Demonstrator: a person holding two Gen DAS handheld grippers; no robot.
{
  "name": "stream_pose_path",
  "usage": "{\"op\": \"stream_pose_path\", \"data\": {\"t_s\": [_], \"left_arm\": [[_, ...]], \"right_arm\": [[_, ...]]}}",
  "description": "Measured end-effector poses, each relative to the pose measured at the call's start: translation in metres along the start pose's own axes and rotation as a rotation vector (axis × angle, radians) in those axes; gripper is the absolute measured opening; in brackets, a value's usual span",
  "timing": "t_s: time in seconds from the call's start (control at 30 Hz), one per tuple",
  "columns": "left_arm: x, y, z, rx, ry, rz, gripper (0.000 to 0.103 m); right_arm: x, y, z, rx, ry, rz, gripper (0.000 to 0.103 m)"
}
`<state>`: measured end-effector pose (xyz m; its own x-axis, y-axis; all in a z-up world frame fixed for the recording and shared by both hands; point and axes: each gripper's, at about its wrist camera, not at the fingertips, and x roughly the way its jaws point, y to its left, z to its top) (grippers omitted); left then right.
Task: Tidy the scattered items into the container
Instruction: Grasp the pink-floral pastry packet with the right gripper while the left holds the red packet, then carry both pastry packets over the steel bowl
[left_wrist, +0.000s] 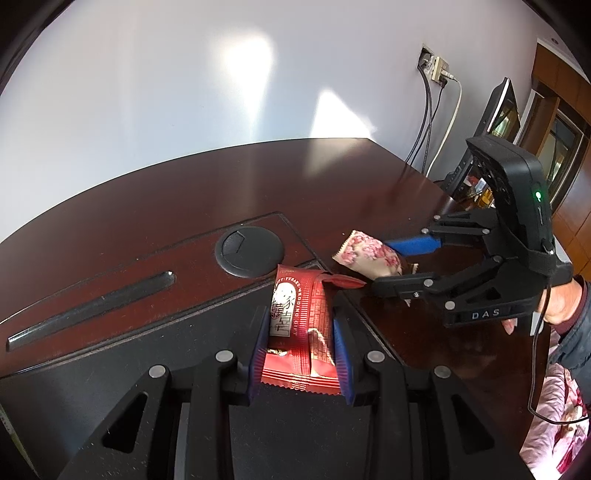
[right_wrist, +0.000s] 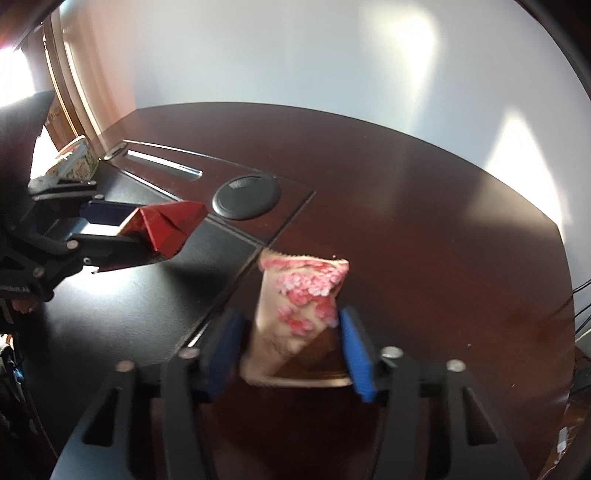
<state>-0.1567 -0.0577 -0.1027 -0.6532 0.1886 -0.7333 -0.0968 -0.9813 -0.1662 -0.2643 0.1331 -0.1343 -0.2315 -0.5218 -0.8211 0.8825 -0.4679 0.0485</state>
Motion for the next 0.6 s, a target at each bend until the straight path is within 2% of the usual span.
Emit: {"op": "stream_pose_path", "data": {"t_s": [0.27, 0.6], "left_arm": [[-0.007, 0.002, -0.007, -0.007, -0.013, 0.022, 0.035], [-0.054, 0.000, -0.021, -0.019, -0.067, 0.040, 0.035]], "right_arm": [[-0.013, 0.005, -0.011, 0.074, -0.059, -0.030, 0.042], [-0.051, 0.027, -0.016, 0.140, -0.150, -0.026, 0.042]]}}
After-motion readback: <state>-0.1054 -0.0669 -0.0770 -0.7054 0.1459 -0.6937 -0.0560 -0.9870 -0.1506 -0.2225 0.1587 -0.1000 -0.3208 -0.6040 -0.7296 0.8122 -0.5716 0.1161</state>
